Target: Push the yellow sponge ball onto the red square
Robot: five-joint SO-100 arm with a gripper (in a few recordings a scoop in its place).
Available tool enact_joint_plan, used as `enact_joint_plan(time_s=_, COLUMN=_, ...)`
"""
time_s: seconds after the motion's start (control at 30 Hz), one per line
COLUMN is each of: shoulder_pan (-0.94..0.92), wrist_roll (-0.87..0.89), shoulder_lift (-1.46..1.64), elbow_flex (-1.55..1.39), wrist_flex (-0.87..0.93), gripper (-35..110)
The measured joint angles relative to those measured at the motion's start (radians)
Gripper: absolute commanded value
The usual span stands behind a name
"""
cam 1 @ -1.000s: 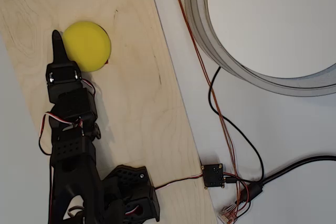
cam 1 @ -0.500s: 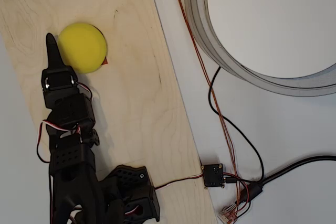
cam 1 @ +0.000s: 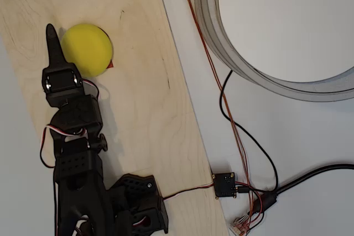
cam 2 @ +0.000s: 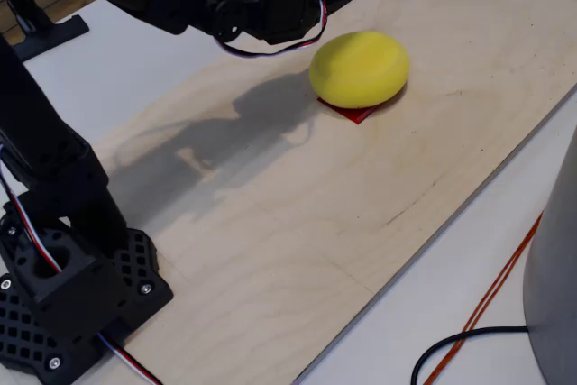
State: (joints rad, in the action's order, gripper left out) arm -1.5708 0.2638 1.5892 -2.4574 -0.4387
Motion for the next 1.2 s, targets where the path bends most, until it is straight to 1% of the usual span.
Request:
enact_joint_plan(time_s=0.23, shoulder_pan=-0.051, wrist_roll=-0.106, shoulder_lift=-0.150, elbow_flex=0.129, wrist_flex=-0.064, gripper=15)
enact_joint_plan(time_s=0.4, shoulder_pan=-0.058, wrist_roll=-0.114, shoulder_lift=-0.242, elbow_flex=0.196, wrist_flex=-0.069, gripper=15)
enact_joint_plan(time_s=0.57, shoulder_pan=-0.080, wrist_roll=-0.098, shoulder_lift=-0.314, elbow_flex=0.230, wrist_flex=-0.069, gripper=15)
enact_joint_plan(time_s=0.77, shoulder_pan=-0.080, wrist_roll=-0.025, shoulder_lift=-0.399, elbow_flex=0.265, wrist_flex=-0.071, gripper=15)
enact_joint_plan(time_s=0.9, shoulder_pan=-0.086, wrist_roll=0.006, shoulder_lift=-0.436, elbow_flex=0.279, wrist_flex=-0.107, gripper=15)
enact_joint_plan(time_s=1.2, shoulder_pan=-0.086, wrist_roll=0.011, shoulder_lift=-0.445, elbow_flex=0.255, wrist_flex=-0.144, gripper=15)
